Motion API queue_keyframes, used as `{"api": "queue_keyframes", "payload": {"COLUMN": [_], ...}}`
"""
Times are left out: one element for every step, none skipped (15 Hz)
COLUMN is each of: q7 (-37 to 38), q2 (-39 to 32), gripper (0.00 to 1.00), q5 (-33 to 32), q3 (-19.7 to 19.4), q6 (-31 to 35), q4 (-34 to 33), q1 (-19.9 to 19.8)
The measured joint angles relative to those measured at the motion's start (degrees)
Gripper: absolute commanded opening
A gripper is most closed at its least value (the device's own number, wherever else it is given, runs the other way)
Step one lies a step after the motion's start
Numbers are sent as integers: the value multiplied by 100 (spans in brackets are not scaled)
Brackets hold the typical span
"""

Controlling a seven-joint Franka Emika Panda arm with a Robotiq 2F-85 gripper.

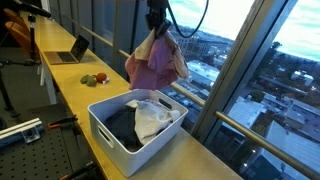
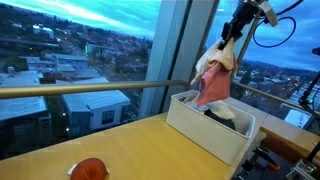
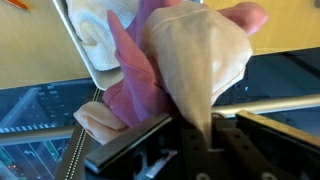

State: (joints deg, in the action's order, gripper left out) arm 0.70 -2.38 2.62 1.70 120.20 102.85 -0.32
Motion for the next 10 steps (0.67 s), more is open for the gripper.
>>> {"api": "queue_keyframes", "payload": {"q7": [24, 46, 67, 88, 96, 82, 52, 4, -67, -128], "q2": [23, 31, 31, 30, 25, 12, -24, -84, -162, -244], "gripper": [2, 2, 2, 2, 2, 2, 2, 2, 2, 2], "q5": [0, 0, 0, 0, 1, 5, 5, 6, 9, 11], "q3": [-8, -22, -39, -53, -74, -126, -186, -250, -318, -371], "q6": [-5, -5, -5, -5, 0, 41, 117, 205, 298, 376], "q4": [43, 97, 161, 233, 318, 445, 595, 733, 849, 937], "q1": [0, 0, 0, 0, -2, -18, -59, -118, -185, -249]}}
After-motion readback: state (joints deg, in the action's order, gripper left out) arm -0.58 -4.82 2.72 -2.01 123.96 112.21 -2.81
